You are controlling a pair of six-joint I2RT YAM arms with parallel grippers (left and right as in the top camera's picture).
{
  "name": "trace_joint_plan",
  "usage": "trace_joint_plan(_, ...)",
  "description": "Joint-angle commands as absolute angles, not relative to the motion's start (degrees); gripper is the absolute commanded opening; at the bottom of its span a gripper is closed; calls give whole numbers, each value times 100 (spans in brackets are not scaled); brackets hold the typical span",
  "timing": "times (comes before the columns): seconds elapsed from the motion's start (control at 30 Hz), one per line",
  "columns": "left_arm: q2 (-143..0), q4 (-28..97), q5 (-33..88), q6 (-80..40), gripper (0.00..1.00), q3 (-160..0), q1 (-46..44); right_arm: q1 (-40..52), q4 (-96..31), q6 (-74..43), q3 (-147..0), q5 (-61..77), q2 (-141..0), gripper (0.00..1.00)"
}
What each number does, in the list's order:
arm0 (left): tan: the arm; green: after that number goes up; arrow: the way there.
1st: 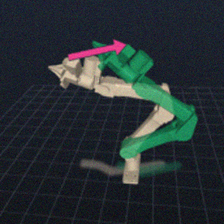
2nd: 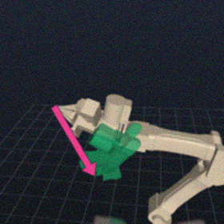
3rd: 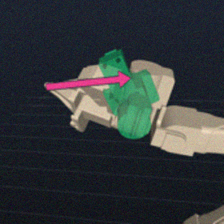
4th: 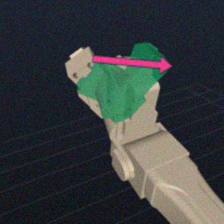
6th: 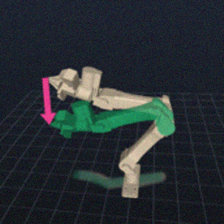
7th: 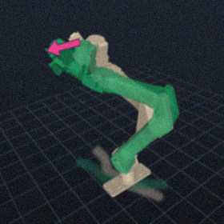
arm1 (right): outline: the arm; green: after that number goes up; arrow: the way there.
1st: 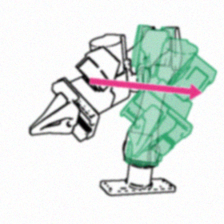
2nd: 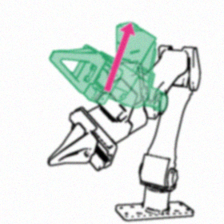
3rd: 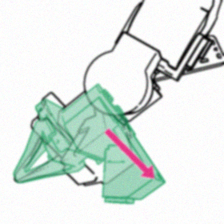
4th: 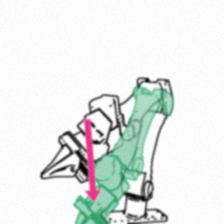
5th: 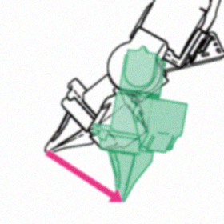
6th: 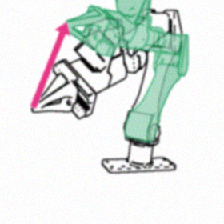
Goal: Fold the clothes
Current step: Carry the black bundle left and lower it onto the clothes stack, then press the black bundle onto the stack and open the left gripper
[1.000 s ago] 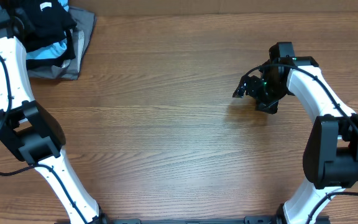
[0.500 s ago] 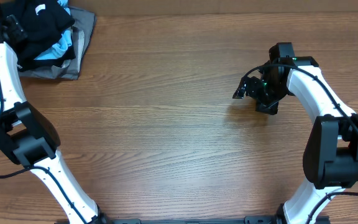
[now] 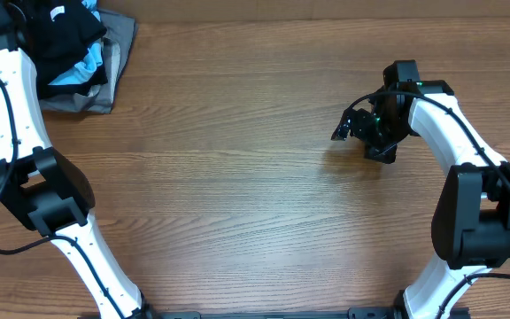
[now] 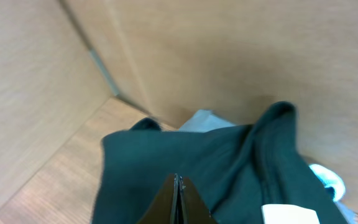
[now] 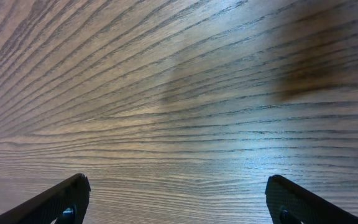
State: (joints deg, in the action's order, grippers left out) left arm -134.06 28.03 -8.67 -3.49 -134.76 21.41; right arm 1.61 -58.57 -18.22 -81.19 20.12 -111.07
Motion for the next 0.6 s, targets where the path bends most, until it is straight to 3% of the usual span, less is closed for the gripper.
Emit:
trace_joint_plan(0.0, -13745, 2679, -180, -16, 4, -13600, 2255, 193, -5848, -1957, -8095, 1997, -11072, 94)
trace_joint_plan(0.3, -14573, 2738, -362, 130, 4, -13600, 2585, 193, -5931, -2073, -8095, 1992, -11072, 94)
trace_joint_plan(0.57, -14320, 2687, -357, 130, 4, -14025, 2624, 193, -5896, -2150, -8095, 1997, -11072, 93)
